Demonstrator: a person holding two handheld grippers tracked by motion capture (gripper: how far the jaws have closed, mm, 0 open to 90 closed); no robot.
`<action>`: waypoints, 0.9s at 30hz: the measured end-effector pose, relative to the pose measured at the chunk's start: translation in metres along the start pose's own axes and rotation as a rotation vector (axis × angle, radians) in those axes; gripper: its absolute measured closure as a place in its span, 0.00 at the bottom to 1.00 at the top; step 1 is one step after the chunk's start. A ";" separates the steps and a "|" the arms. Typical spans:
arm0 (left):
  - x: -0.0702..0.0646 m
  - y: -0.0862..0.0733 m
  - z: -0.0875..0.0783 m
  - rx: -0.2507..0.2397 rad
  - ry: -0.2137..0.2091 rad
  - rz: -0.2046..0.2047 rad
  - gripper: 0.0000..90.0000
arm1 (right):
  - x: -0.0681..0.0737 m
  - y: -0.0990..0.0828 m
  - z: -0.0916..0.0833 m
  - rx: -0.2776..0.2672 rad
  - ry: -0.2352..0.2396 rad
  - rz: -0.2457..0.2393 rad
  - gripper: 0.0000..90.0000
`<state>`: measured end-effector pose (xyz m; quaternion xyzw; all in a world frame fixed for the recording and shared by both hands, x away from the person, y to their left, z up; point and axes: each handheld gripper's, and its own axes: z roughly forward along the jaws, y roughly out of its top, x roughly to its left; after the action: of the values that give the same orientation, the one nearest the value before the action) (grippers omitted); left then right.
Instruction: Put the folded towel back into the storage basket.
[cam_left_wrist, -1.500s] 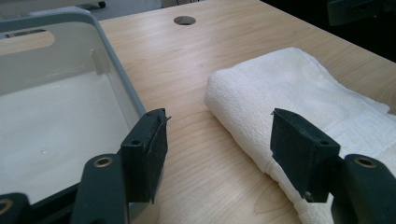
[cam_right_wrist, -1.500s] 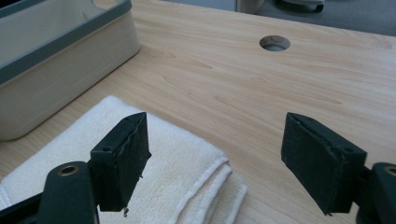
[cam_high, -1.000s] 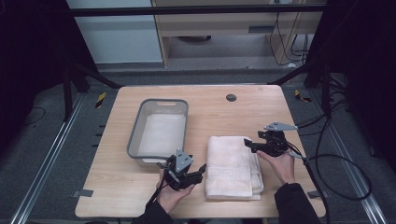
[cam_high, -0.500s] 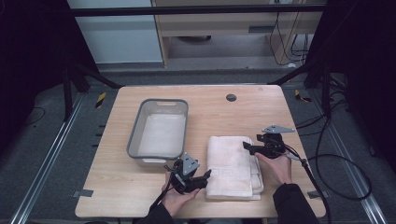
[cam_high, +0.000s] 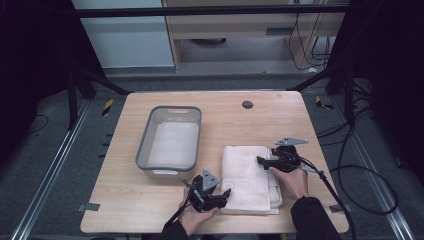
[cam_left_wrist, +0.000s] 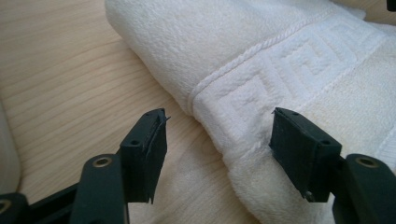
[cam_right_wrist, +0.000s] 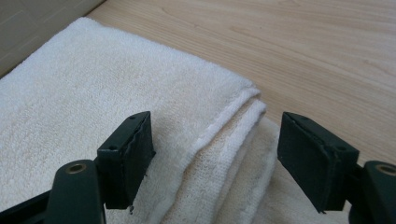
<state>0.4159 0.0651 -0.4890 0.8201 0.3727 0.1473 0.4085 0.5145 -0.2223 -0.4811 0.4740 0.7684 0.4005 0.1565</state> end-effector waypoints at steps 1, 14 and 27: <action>0.000 0.000 0.001 0.002 -0.003 -0.002 0.38 | -0.001 -0.001 0.001 0.003 -0.002 0.001 0.30; -0.001 0.001 0.009 0.055 -0.018 -0.021 0.37 | -0.004 -0.008 0.011 0.061 0.014 0.073 0.30; -0.008 0.008 0.018 0.106 -0.047 -0.041 0.37 | -0.006 -0.010 0.014 0.077 0.060 0.130 0.40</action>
<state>0.4241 0.0467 -0.4934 0.8360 0.3872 0.0995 0.3760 0.5205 -0.2229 -0.4983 0.5166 0.7551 0.3938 0.0886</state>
